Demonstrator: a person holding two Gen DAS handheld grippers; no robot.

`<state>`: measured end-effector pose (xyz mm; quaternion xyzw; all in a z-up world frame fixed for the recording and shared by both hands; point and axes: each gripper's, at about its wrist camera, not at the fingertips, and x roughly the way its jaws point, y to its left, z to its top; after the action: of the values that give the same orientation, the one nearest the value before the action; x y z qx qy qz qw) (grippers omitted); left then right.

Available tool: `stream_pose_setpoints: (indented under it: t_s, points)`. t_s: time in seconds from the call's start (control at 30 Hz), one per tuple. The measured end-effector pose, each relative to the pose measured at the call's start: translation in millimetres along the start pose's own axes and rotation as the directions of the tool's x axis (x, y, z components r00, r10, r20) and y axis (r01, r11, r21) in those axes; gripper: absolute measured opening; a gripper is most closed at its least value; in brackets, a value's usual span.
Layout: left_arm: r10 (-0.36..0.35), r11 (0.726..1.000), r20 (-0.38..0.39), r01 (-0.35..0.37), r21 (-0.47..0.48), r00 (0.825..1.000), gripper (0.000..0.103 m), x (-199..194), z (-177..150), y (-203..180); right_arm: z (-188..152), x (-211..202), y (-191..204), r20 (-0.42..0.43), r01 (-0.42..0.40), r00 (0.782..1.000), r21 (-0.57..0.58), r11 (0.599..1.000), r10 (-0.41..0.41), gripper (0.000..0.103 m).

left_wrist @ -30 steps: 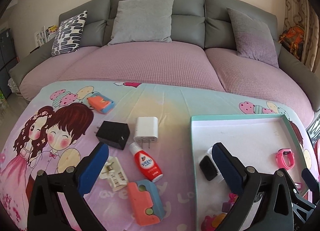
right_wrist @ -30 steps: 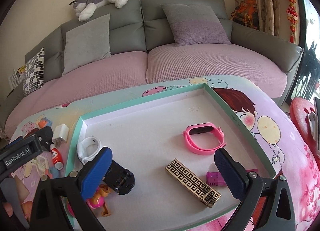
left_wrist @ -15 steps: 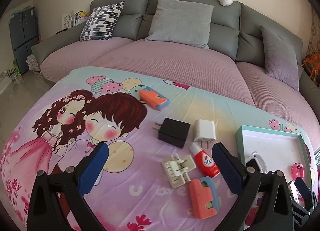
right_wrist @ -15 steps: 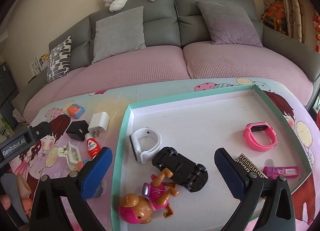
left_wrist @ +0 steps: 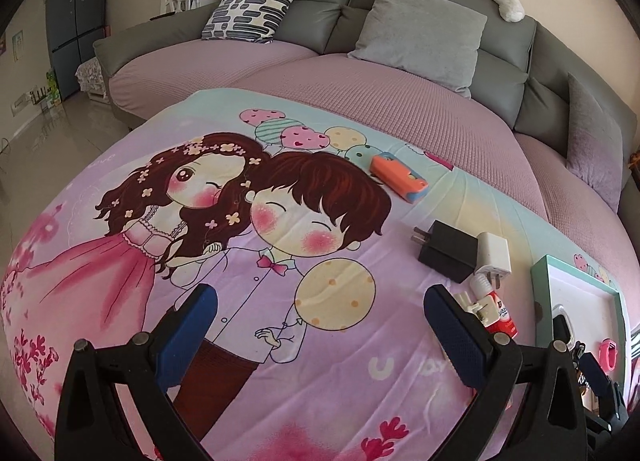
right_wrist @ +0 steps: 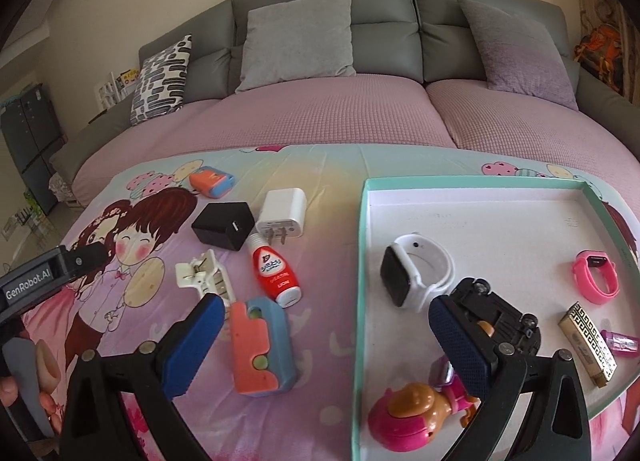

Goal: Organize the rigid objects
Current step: 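Withdraw both grippers from the tray toward the remaining items, then grasp the orange-blue block with the right gripper while the left approaches the white clip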

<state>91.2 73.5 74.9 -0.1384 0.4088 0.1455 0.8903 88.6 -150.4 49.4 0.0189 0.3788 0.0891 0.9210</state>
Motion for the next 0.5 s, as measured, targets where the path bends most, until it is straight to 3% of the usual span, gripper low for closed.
stream_pose_setpoints:
  t_s: [0.23,0.5]
  points:
    - [-0.034,0.999,-0.059,0.033,-0.008,0.998,0.103,14,-3,7,-8,14,22,-0.051,-0.046,0.998,-0.047,0.998,0.044,0.103]
    - [-0.057,0.998,-0.095,0.058,0.011,0.994,0.103,24,-5,1,-7,10,20,-0.037,-0.037,0.999,-0.039,0.999,0.036,0.100]
